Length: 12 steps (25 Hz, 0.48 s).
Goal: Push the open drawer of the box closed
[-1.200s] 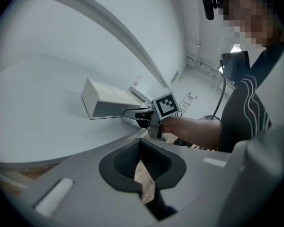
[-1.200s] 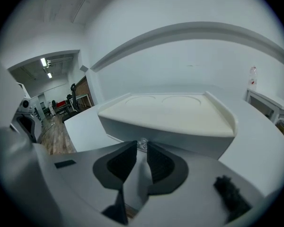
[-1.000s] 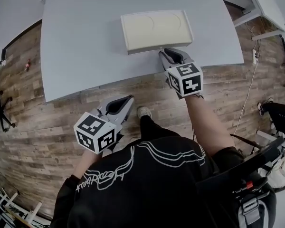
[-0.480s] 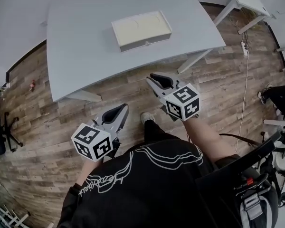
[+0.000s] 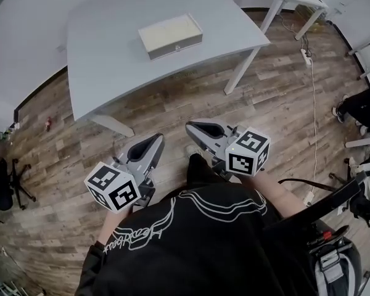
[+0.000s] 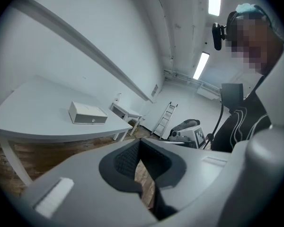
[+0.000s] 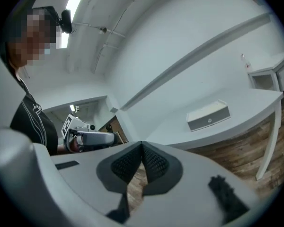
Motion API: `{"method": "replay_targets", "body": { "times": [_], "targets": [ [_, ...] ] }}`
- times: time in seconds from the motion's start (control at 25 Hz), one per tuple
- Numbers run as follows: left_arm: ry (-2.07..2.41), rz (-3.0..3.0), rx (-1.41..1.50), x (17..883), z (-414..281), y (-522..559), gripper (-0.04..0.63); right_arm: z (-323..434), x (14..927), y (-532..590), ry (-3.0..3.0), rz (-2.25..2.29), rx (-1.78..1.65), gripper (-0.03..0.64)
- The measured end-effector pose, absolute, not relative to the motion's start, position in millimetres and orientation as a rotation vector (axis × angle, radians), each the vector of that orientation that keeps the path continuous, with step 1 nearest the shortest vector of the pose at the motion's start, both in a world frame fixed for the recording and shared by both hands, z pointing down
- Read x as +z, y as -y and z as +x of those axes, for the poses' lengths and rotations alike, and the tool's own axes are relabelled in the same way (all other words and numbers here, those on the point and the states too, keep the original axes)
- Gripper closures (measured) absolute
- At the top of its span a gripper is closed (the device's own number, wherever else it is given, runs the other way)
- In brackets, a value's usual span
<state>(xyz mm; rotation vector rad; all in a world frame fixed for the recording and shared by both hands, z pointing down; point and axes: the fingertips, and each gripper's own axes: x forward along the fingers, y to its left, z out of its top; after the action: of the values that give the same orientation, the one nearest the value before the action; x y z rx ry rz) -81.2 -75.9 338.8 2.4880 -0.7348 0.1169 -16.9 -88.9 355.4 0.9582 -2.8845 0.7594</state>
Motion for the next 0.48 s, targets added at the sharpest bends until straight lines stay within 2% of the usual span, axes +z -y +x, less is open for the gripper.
{"method": "replay_targets", "body": {
  "times": [0.48],
  "targets": [
    [0.730,2.532,0.112,322.6,-74.4,30.3,0.588,-24.1,351.3,36.9,2.899,0.917,0.694,0.607]
  ]
}}
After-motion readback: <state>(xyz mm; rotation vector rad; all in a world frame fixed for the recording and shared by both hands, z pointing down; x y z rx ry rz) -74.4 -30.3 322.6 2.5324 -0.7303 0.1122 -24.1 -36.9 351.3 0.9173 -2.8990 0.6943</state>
